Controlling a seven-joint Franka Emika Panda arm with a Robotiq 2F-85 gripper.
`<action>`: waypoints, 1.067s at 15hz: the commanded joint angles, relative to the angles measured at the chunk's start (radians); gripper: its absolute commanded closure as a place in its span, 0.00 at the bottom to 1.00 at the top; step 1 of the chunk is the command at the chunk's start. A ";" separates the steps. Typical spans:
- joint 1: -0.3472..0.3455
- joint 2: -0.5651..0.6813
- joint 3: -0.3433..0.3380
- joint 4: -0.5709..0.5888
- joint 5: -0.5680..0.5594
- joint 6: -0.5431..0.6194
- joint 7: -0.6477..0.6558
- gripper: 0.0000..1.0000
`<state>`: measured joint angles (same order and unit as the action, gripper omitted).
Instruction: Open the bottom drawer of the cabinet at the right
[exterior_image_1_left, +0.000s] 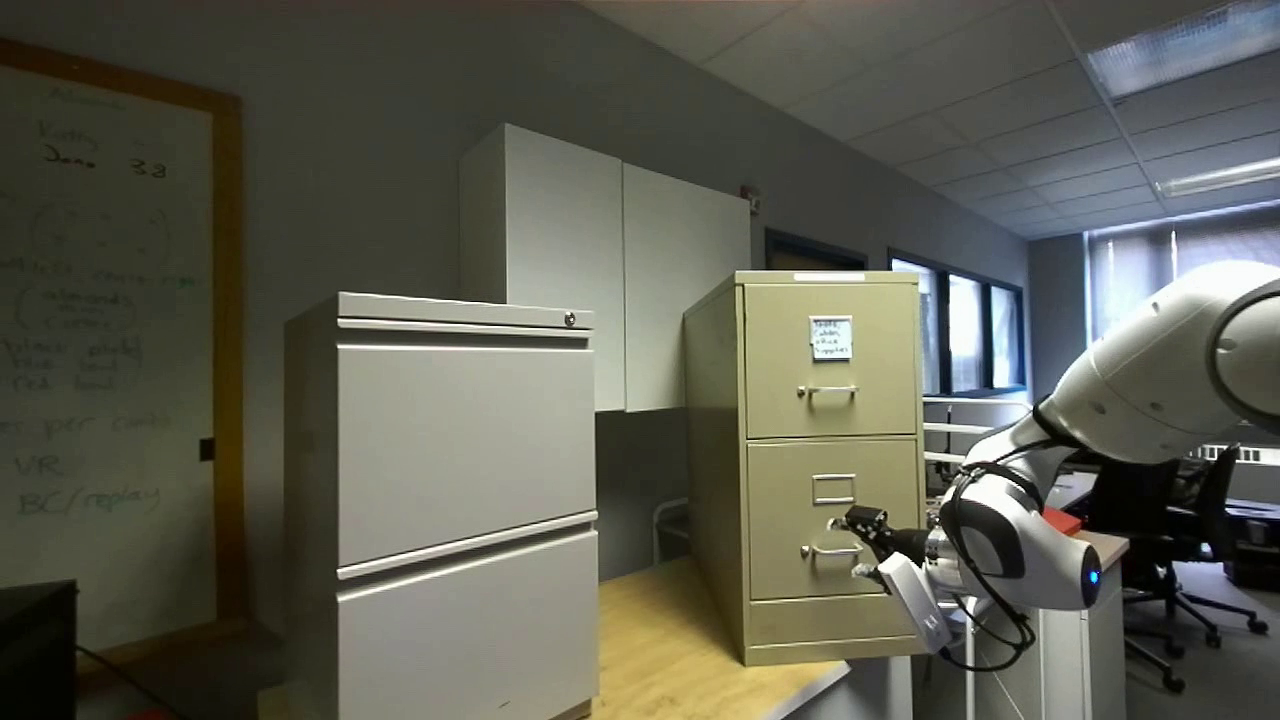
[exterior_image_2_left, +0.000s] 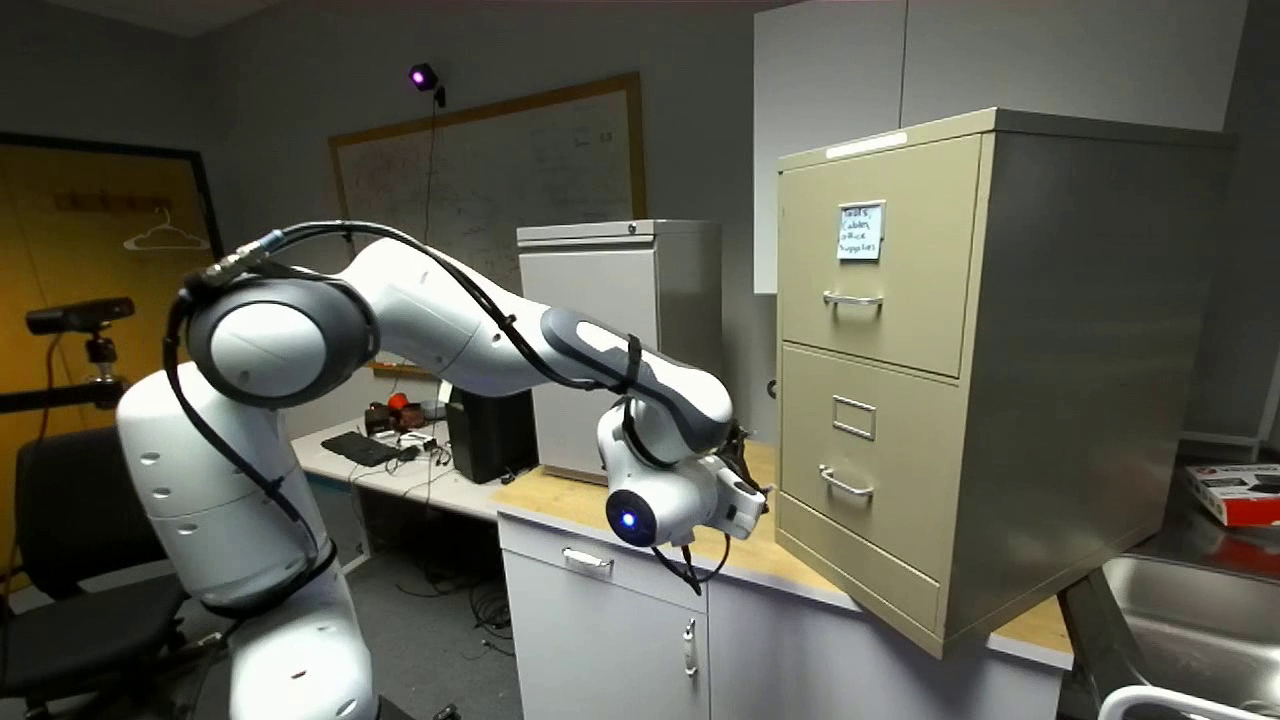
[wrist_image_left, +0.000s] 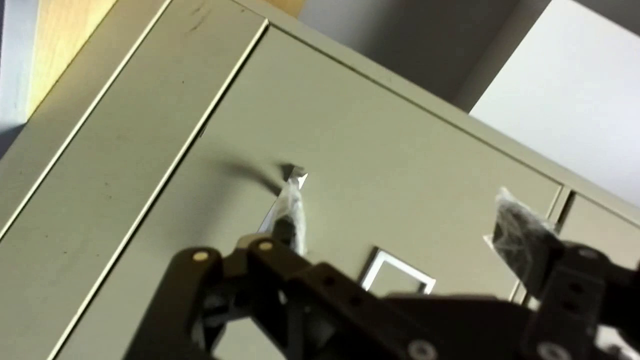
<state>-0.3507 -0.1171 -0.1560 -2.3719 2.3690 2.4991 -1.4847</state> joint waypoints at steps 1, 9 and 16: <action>0.012 0.129 -0.054 0.116 0.104 -0.059 0.053 0.00; 0.041 0.302 -0.114 0.304 0.172 -0.107 0.186 0.00; 0.049 0.415 -0.143 0.379 0.155 -0.123 0.290 0.00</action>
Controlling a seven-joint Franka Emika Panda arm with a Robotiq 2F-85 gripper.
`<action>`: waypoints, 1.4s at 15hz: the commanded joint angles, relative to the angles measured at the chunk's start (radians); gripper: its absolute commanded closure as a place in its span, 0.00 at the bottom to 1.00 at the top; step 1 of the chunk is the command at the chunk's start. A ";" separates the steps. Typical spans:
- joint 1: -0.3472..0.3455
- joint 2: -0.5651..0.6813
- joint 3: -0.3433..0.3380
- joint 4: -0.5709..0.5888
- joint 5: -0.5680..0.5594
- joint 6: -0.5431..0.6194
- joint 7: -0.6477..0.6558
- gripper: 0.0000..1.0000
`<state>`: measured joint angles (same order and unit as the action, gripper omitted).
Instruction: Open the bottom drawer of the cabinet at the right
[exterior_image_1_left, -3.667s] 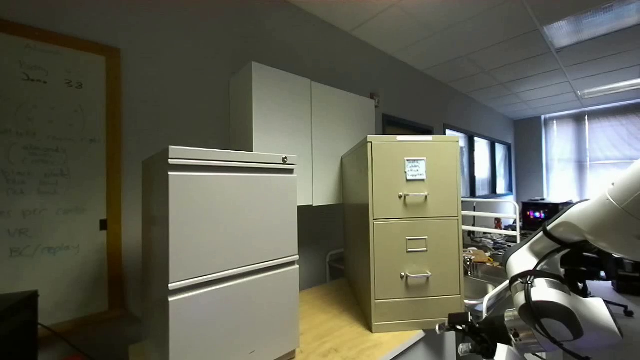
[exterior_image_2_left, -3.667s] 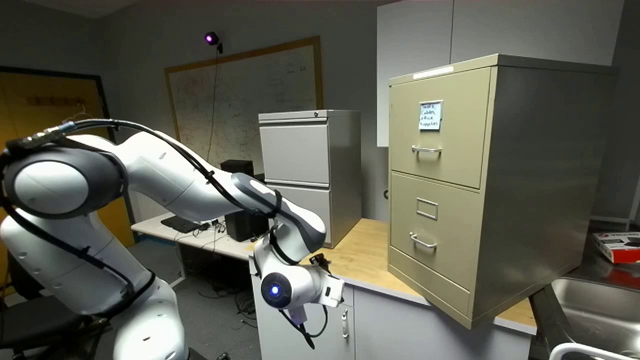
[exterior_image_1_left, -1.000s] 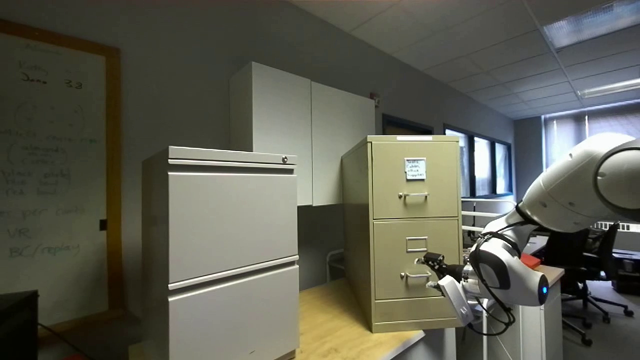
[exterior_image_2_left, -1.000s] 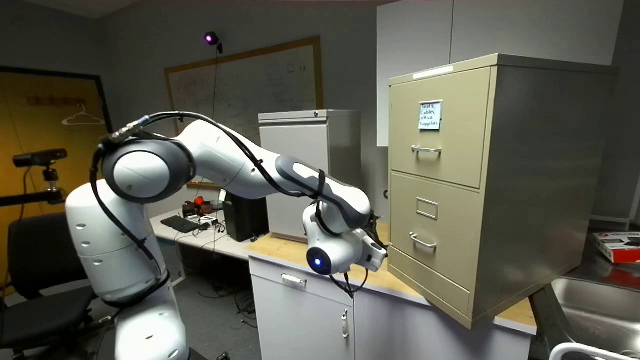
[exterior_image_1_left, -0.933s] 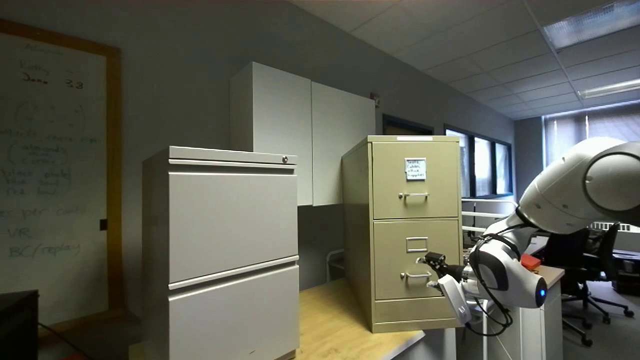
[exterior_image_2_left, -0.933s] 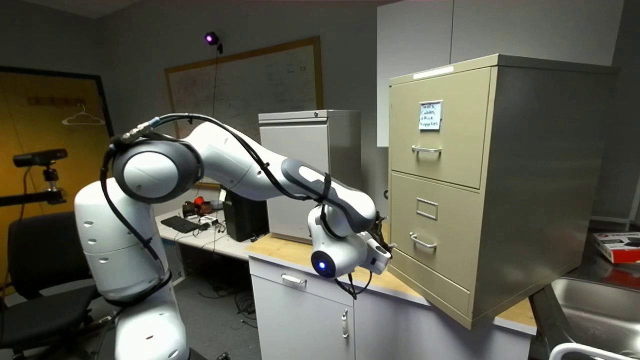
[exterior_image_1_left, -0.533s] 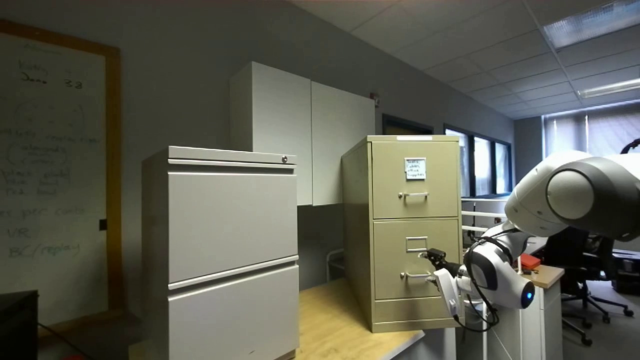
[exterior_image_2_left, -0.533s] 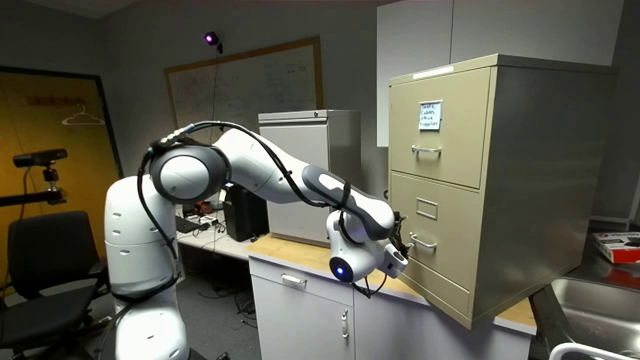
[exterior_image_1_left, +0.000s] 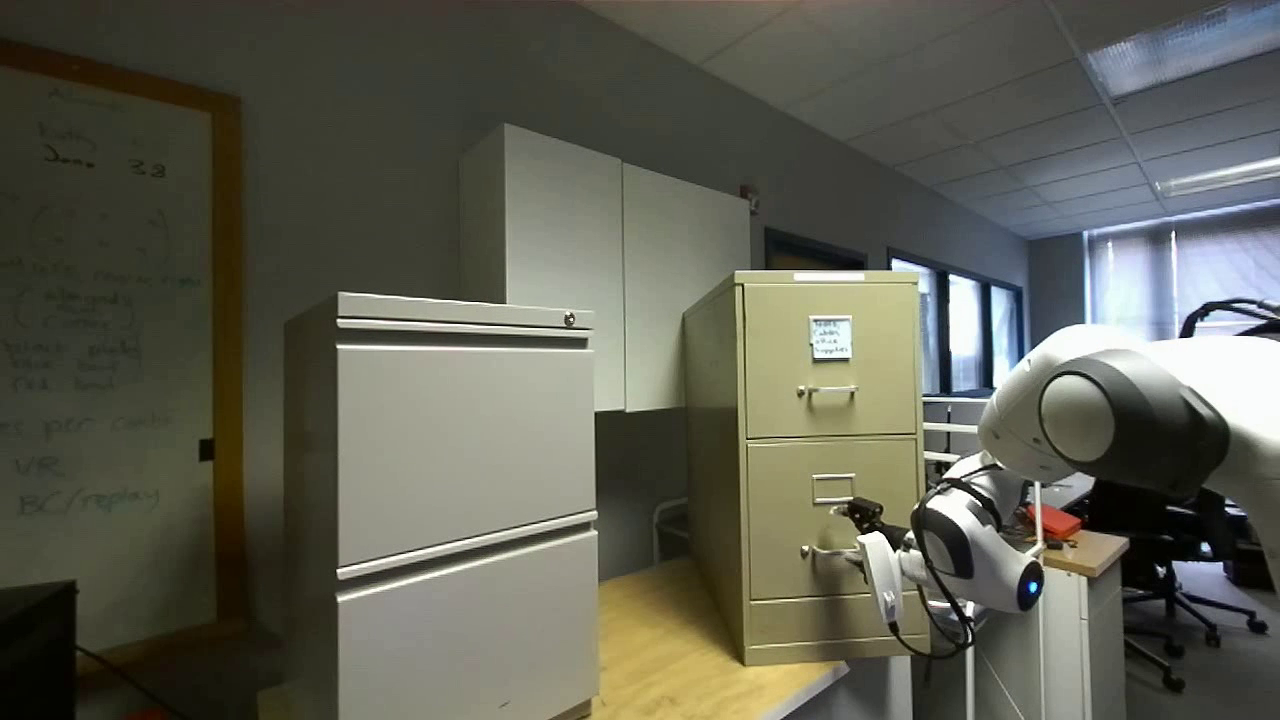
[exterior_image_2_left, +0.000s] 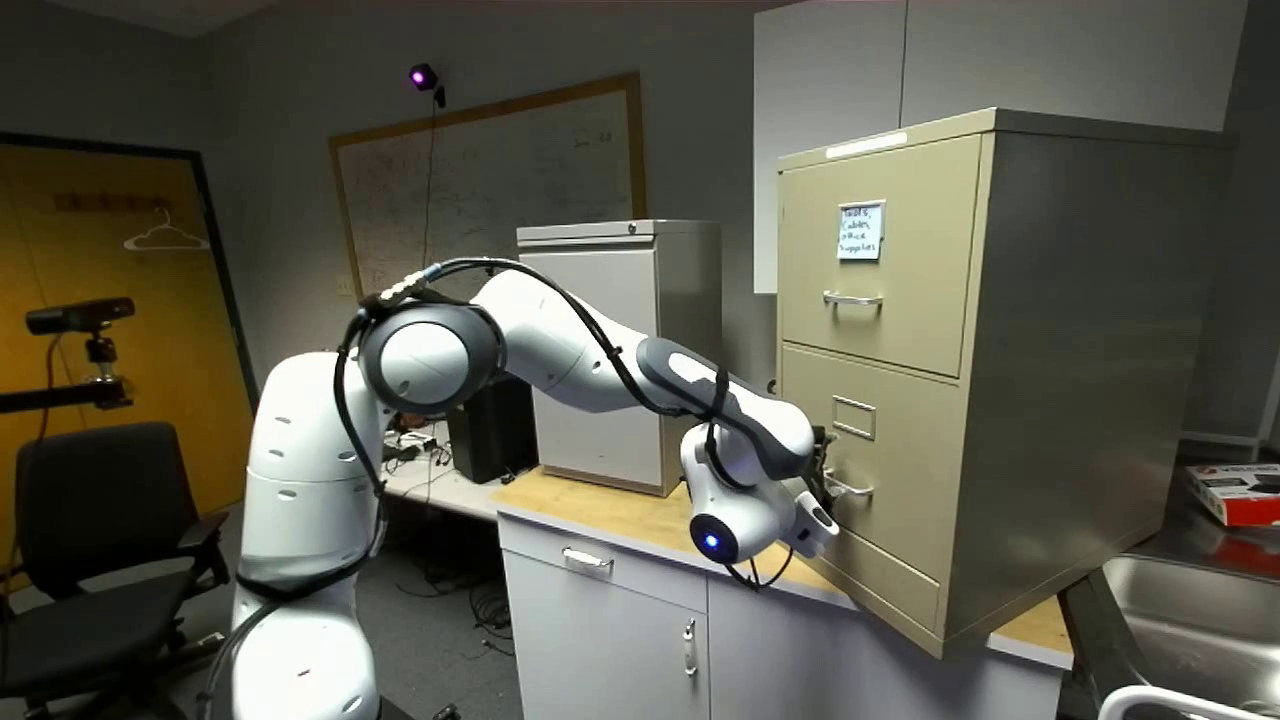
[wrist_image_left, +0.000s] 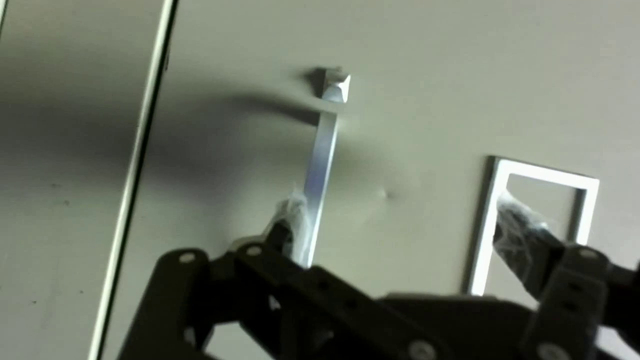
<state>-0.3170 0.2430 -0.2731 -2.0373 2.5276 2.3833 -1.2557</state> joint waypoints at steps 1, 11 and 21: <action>0.015 0.068 -0.029 0.047 -0.003 -0.010 0.074 0.00; 0.029 0.138 -0.059 0.116 0.003 0.006 0.109 0.74; 0.072 0.082 -0.062 0.048 -0.041 0.097 0.110 0.95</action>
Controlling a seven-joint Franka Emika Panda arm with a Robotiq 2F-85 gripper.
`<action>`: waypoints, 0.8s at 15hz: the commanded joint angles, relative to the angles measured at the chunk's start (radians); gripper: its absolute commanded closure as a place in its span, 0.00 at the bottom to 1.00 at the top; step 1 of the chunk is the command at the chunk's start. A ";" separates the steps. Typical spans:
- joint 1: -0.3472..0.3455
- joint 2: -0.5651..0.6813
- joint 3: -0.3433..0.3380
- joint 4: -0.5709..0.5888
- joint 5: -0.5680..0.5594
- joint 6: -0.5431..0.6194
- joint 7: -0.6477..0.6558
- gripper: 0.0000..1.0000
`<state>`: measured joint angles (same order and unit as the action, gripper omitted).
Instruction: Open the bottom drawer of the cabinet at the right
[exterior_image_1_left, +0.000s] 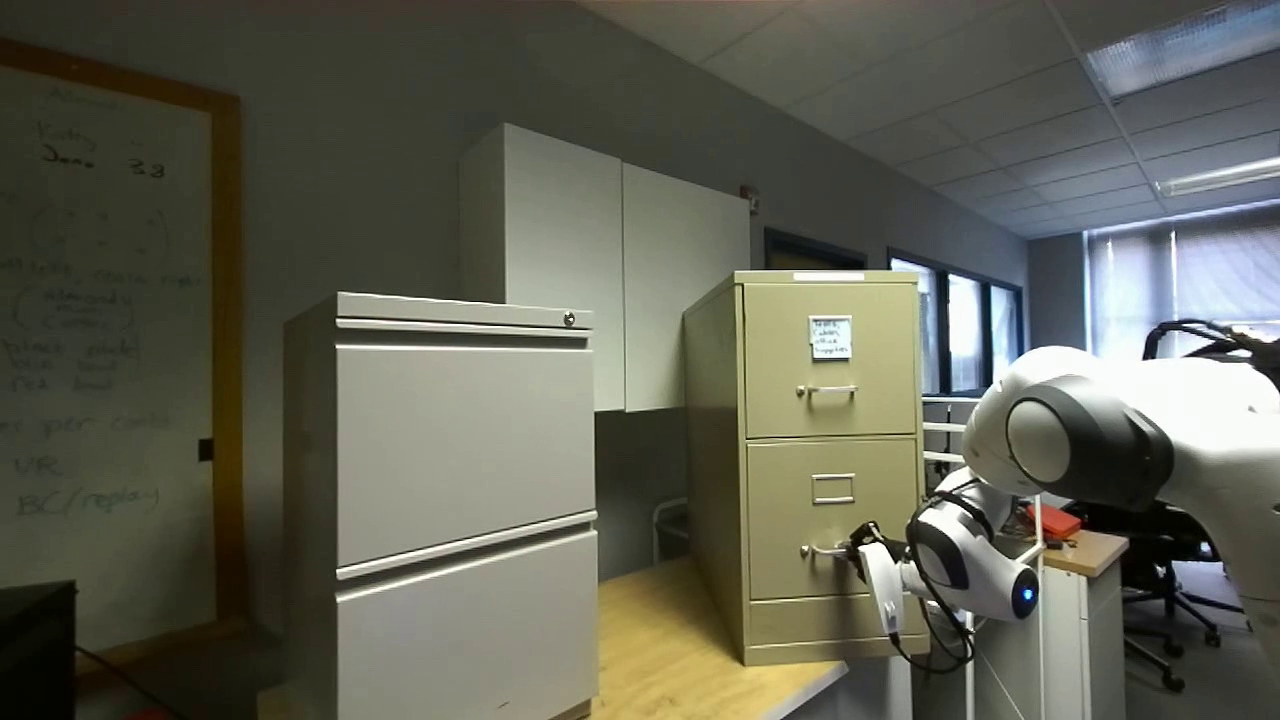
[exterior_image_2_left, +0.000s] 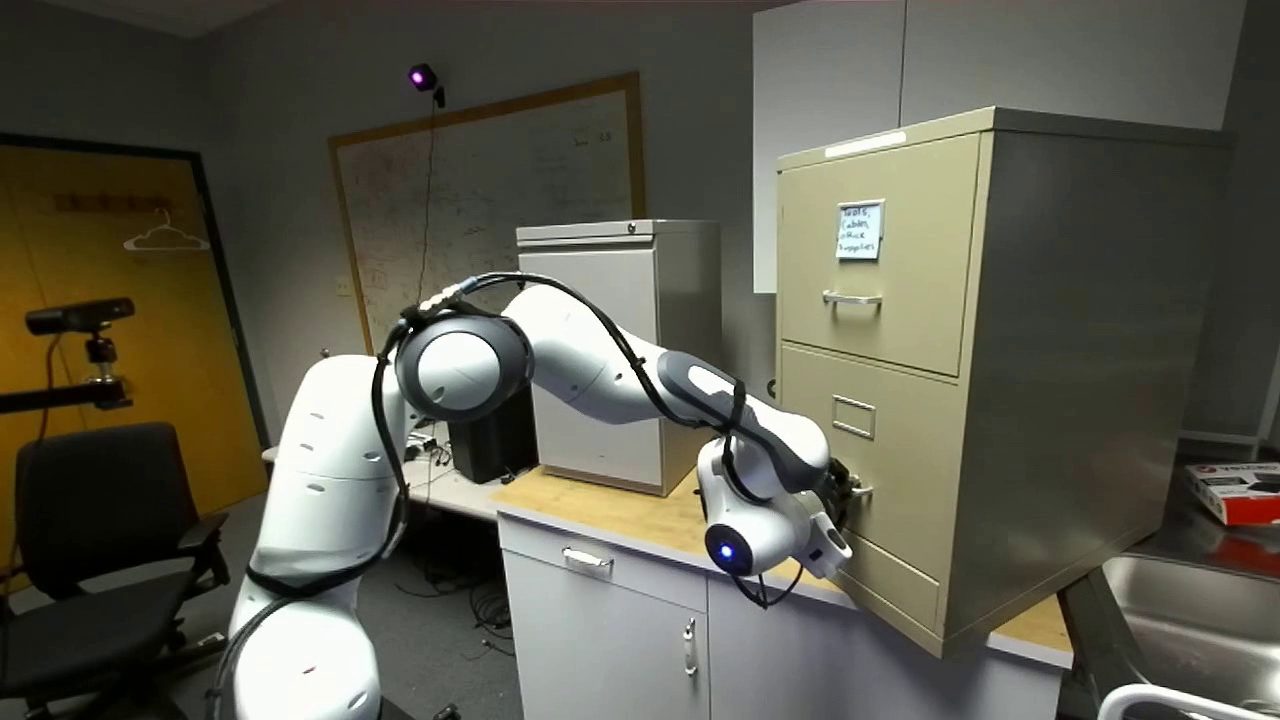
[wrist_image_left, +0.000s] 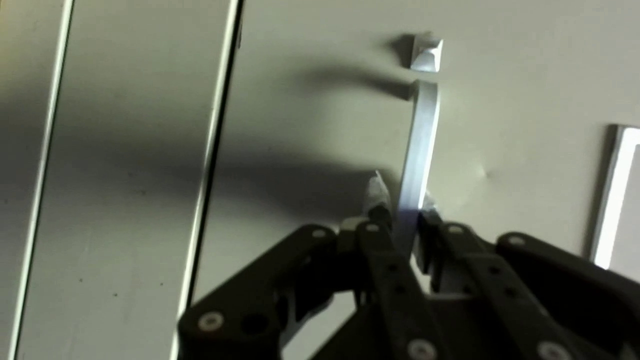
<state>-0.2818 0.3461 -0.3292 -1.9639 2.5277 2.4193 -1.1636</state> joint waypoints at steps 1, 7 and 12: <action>0.041 -0.034 -0.004 -0.043 -0.070 0.075 0.033 0.95; 0.017 -0.101 -0.007 -0.199 -0.284 -0.035 0.169 0.95; -0.009 -0.103 -0.025 -0.222 -0.376 -0.117 0.304 0.95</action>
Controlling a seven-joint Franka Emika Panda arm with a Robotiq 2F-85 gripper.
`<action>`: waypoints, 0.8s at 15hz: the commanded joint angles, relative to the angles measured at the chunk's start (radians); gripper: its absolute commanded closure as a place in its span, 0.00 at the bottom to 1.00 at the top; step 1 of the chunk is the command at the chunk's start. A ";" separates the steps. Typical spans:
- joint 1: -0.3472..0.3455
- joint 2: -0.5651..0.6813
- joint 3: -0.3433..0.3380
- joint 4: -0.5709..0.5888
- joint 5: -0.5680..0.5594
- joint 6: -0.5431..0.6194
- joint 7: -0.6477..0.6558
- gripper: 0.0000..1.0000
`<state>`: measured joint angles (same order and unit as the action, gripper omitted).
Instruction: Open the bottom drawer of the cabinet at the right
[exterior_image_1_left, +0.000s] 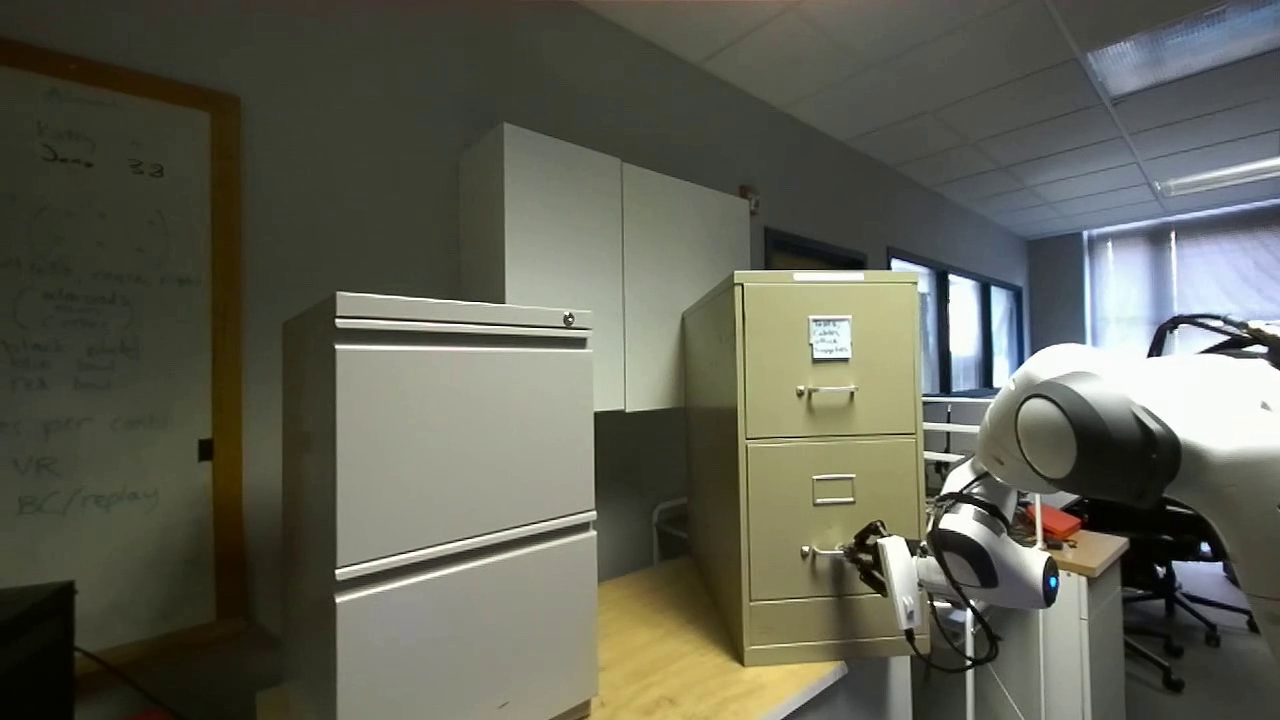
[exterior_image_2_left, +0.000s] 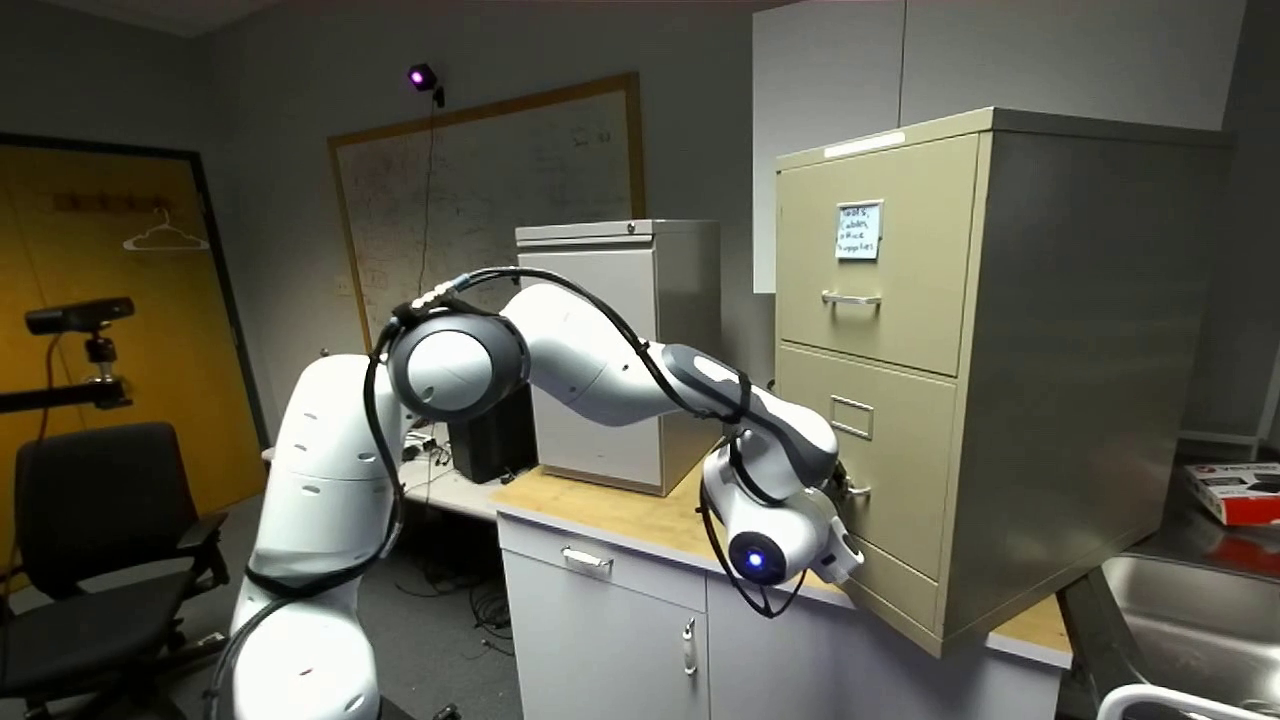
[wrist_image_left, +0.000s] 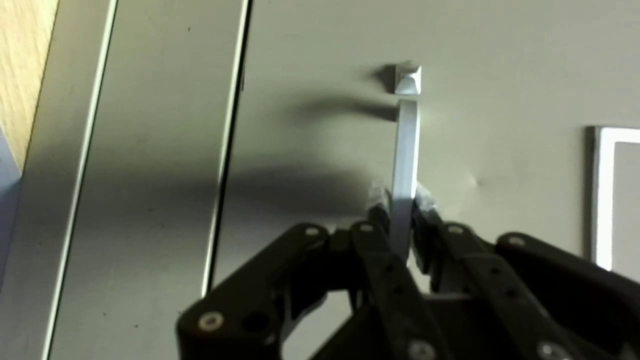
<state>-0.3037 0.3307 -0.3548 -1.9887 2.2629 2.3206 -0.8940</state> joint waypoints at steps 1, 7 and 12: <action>0.010 -0.093 -0.003 -0.208 -0.126 -0.027 0.049 0.95; -0.003 -0.190 -0.018 -0.334 -0.215 -0.045 0.116 0.95; -0.018 -0.304 -0.022 -0.469 -0.231 -0.034 0.103 0.96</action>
<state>-0.3214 0.0911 -0.3824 -2.2882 2.0898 2.2573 -0.7815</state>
